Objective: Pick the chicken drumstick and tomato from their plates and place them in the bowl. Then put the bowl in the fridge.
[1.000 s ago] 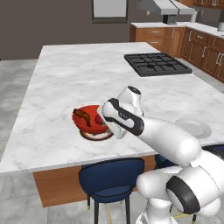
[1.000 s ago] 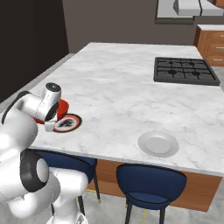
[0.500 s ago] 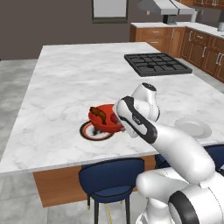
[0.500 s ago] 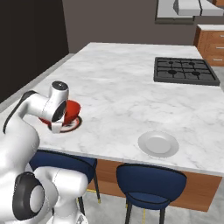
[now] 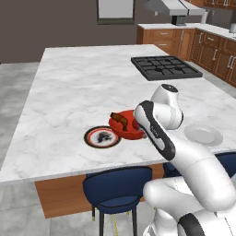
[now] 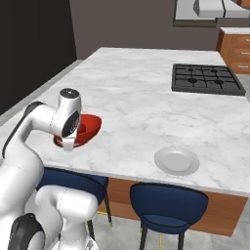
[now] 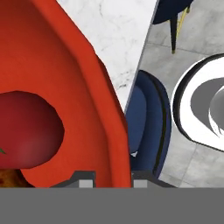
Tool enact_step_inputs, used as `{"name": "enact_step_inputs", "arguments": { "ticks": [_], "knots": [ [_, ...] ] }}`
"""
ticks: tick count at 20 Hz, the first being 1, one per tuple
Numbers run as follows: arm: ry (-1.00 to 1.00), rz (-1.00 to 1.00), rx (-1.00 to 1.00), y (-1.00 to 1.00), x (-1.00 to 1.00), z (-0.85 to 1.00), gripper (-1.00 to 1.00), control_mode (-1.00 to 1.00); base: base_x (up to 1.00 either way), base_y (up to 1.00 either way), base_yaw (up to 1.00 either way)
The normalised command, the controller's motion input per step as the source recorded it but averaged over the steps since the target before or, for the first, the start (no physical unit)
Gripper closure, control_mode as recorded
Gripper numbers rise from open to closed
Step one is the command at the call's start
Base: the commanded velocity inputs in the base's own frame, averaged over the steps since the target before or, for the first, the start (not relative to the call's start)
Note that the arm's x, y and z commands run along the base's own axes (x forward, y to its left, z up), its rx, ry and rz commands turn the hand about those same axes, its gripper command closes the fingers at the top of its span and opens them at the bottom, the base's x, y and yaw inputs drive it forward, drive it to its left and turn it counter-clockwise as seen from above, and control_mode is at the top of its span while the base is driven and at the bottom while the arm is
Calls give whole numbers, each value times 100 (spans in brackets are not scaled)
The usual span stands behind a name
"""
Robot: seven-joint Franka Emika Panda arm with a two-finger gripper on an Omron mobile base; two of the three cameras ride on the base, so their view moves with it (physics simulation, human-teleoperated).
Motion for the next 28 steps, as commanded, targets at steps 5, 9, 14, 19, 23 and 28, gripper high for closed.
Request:
{"name": "enact_step_inputs", "arguments": {
  "ticks": [5, 9, 14, 19, 23, 28],
  "knots": [
    [-6, -6, -4, -34, -38, 1, 100, -100, 0, 0, 0],
    [-9, -3, 0, -18, -34, 0, 100, -100, 0, 0, 0],
    [-7, 0, 0, -5, -11, 0, 100, -100, 0, 0, 0],
    [0, 0, 0, 0, 0, 1, 100, -100, 0, 0, 0],
    [0, 0, 0, 0, 0, 0, 100, -100, 0, 0, 0],
    [0, 0, 0, 0, 0, 0, 100, -100, 0, 0, 0]
  ]
}}
